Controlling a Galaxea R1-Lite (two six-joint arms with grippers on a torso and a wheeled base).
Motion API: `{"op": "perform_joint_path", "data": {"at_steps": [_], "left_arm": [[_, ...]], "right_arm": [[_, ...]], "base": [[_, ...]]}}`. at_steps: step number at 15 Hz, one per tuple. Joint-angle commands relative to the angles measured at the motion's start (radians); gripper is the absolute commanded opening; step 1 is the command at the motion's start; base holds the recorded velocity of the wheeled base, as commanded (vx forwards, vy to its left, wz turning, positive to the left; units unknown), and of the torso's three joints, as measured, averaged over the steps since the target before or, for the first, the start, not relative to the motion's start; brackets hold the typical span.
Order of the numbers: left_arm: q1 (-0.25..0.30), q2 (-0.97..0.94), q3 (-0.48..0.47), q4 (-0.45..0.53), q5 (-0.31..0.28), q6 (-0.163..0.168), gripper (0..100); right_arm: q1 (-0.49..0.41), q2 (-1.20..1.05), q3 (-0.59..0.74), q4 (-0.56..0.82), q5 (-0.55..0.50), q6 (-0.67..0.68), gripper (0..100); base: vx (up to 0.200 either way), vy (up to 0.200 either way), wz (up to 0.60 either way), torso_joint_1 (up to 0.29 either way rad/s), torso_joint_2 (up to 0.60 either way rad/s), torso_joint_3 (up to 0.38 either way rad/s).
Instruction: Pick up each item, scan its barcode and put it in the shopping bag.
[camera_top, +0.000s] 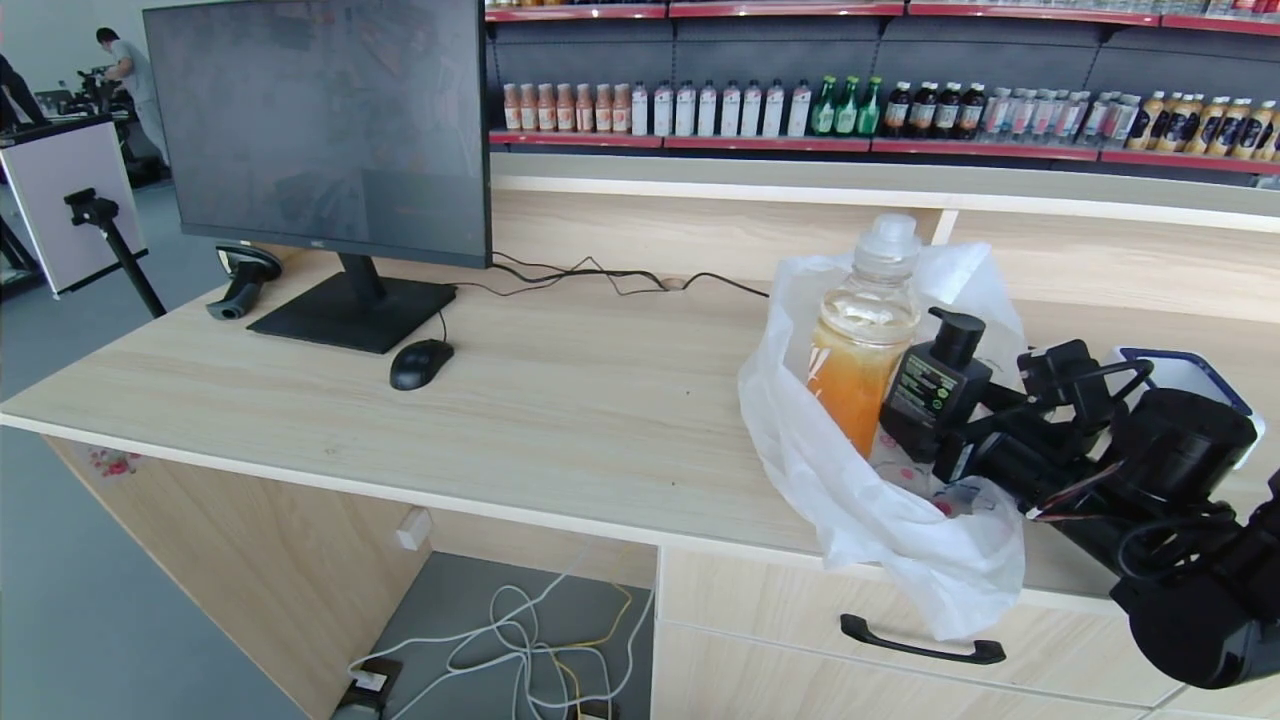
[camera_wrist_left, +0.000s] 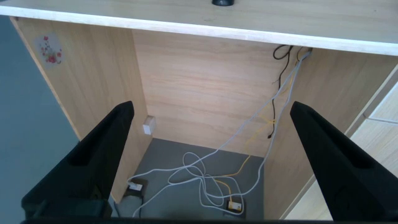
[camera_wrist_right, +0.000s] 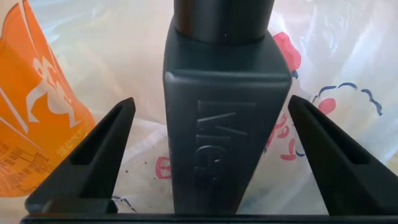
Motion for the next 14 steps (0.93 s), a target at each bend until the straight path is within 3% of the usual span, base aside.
{"op": "perform_joint_path", "data": {"at_steps": [1,10,12,14], "left_arm": [[0.0,0.0,0.0,-0.001,0.0,-0.001,100],[0.0,0.0,0.0,-0.001,0.0,-0.003,100],[0.002,0.0,0.0,0.002,0.0,-0.027,100],[0.0,0.0,0.0,0.002,0.0,-0.029,100]], "right_arm": [[-0.02,-0.033,0.009,-0.003,0.001,-0.011,100],[-0.035,-0.3,0.222,-0.003,0.001,-0.066,100],[-0.037,-0.435,0.365,-0.003,0.001,-0.066,100],[-0.057,-0.572,0.477,-0.003,0.0,-0.054,100]], "base": [[0.0,0.0,0.0,0.0,0.0,0.0],[0.0,0.0,0.0,0.0,0.0,0.0],[0.0,0.0,0.0,0.0,0.0,0.0],[0.0,0.0,0.0,0.0,0.0,0.0]]}}
